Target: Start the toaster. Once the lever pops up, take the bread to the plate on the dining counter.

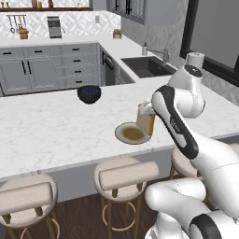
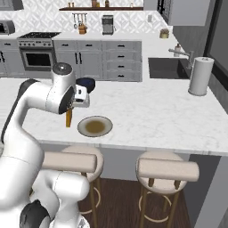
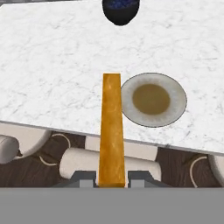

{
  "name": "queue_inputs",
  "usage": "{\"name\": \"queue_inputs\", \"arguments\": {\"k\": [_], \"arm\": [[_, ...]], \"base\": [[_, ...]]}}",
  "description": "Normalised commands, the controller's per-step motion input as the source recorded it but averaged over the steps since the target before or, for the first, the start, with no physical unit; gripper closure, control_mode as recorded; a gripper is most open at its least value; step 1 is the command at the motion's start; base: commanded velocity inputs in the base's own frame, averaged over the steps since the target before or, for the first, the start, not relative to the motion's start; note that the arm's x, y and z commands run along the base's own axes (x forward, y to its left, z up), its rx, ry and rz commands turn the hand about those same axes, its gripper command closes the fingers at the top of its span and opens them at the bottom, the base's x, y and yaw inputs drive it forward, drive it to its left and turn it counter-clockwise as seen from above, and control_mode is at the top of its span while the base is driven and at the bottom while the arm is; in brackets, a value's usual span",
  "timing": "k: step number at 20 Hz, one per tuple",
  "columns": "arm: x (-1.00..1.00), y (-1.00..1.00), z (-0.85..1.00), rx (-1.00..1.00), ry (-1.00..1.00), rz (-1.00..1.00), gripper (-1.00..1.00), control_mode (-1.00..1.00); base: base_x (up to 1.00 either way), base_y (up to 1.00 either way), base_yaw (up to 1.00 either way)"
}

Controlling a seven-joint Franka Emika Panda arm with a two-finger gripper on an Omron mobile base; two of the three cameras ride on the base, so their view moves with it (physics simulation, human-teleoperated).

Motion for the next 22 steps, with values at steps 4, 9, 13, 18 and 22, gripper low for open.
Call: {"name": "queue_inputs", "arguments": {"k": [4,9,13,18,22], "arm": [[0.61,0.00,-0.71,0.00,0.07,0.00,1.00,-1.00],[0.64,0.04,-0.43,0.00,0.00,0.00,1.00,-1.00],[0.90,0.02,-0.25,0.00,0.08,0.00,1.00,-1.00],[0.56,0.10,-0.22,0.00,0.10,0.00,1.00,-1.00],[0.37,0.14,-0.19,0.00,0.06,0.00,1.00,-1.00]], "base": [[0.00,0.00,0.00],[0.00,0.00,0.00],[0.00,0.00,0.00],[0.00,0.00,0.00],[0.00,0.00,0.00]]}}
